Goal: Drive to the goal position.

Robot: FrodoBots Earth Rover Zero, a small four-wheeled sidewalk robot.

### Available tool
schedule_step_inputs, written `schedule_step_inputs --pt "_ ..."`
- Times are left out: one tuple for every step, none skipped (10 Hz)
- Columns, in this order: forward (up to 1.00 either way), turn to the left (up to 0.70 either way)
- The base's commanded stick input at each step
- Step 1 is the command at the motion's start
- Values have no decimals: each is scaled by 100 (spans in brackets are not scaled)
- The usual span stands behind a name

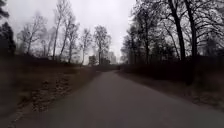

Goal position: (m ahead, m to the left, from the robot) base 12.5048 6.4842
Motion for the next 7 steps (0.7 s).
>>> schedule_step_inputs --pt "70 0" --pt "70 0" --pt "70 0" --pt "70 0" --pt "70 4" --pt "70 11" --pt "70 12"
